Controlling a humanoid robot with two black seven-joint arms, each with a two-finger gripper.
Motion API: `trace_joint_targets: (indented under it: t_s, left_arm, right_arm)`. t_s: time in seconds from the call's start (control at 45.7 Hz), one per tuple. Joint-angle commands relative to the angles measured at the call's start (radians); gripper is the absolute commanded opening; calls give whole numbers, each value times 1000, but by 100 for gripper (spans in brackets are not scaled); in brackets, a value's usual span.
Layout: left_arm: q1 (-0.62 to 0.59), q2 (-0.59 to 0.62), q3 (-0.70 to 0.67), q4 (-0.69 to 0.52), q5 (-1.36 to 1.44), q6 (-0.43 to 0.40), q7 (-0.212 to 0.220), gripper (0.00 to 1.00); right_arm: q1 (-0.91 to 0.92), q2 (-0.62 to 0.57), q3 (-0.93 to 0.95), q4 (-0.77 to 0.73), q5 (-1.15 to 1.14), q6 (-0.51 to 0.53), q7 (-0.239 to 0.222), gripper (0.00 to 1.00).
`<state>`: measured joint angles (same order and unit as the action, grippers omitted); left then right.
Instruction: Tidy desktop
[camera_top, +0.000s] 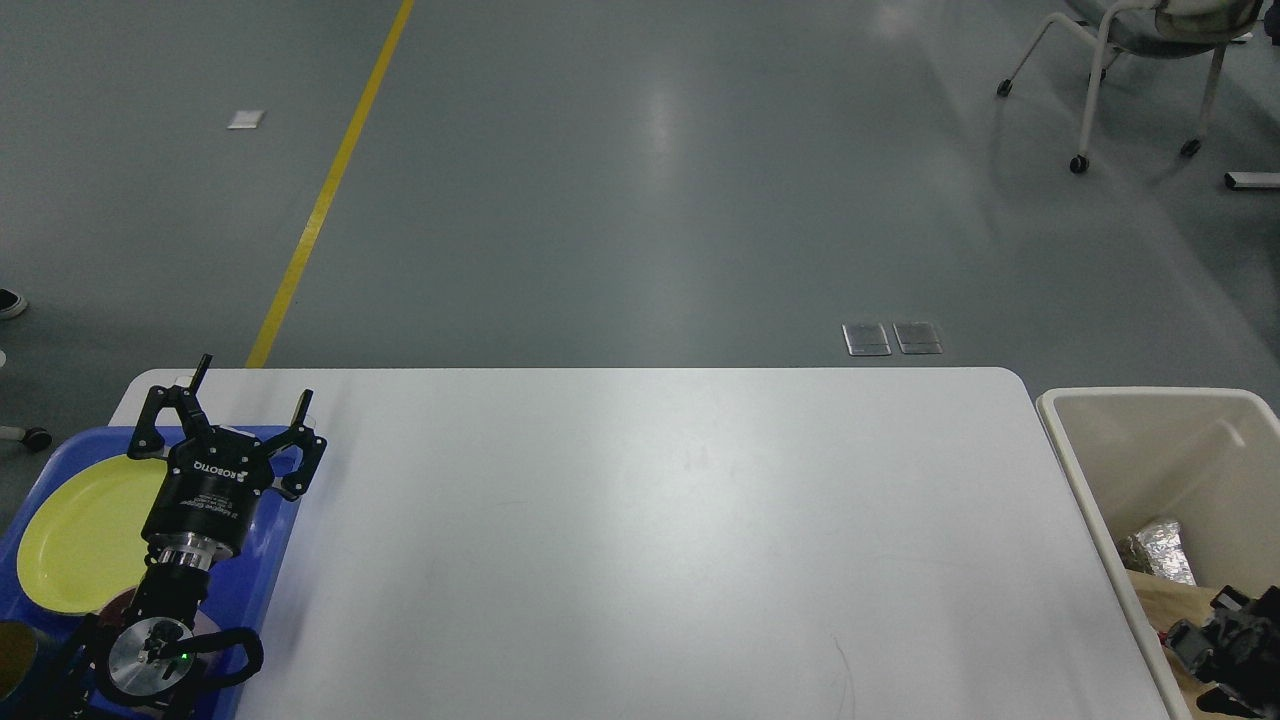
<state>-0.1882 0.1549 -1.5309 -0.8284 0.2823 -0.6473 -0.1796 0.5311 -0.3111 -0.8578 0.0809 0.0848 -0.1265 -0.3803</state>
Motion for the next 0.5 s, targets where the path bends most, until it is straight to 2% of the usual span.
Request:
trace_joint_targets:
  t_s: [0.0, 0.131, 0.328, 0.372, 0.415, 0.481]
  left_arm:
    - [-1, 0, 0, 0, 0, 0, 0, 96]
    - [1, 0, 0, 0, 0, 0, 0, 96]
    - [-1, 0, 0, 0, 0, 0, 0, 96]
    - [-1, 0, 0, 0, 0, 0, 0, 96]
    - [-1, 0, 0, 0, 0, 0, 0, 96]
    - [-1, 0, 0, 0, 0, 0, 0, 96]
  right_arm:
    - [-10, 7, 0, -1, 0, -12, -2, 2]
    - [-10, 9, 0, -1, 0, -27, -2, 11]
    - [-13, 24, 0, -1, 0, -39, -2, 17]
    - [-17, 29, 0, -1, 0, -39, -2, 21]
    - [-17, 32, 0, -1, 0, -41, -2, 33]
    - [-16, 35, -1, -3, 0, -56, -3, 74]
